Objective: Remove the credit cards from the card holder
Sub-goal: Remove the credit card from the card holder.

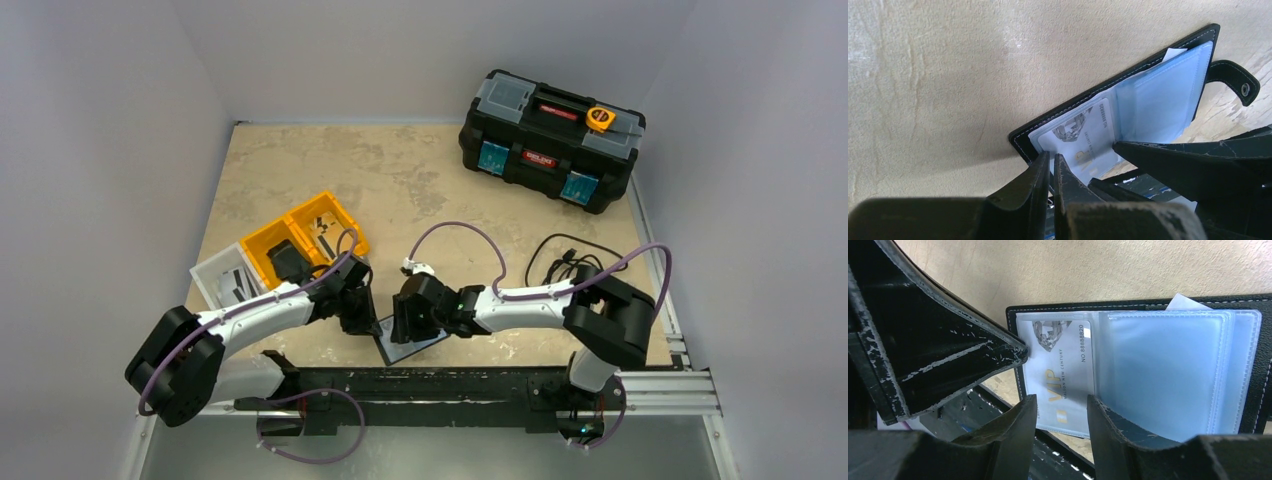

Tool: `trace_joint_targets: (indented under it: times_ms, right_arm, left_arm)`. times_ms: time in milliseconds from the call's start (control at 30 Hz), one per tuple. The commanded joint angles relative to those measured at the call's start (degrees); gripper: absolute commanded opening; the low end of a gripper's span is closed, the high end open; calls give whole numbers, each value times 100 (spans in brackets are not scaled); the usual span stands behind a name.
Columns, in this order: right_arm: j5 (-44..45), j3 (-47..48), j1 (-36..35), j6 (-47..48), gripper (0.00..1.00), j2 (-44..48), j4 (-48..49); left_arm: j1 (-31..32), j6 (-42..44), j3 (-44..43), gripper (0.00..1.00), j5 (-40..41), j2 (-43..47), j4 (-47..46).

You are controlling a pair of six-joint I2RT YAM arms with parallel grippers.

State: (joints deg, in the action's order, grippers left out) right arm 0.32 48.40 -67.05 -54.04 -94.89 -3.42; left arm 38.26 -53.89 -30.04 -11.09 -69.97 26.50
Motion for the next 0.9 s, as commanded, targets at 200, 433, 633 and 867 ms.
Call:
trace_joint_targets:
  times_ms: [200, 433, 633, 867]
  right_arm:
    - [474, -210, 43, -143, 42, 277, -325]
    - [440, -212, 43, -111, 42, 103, -172]
    - [-173, -358, 23, -299, 42, -23, 525]
    - [-647, -450, 25, -476, 42, 32, 1029]
  left_arm:
    - [-20, 109, -103, 7, 79, -18, 9]
    - [-13, 144, -176, 6, 42, -14, 56]
    - [139, 147, -260, 6, -51, -50, 48]
    - [197, 80, -243, 6, 84, -288, 42]
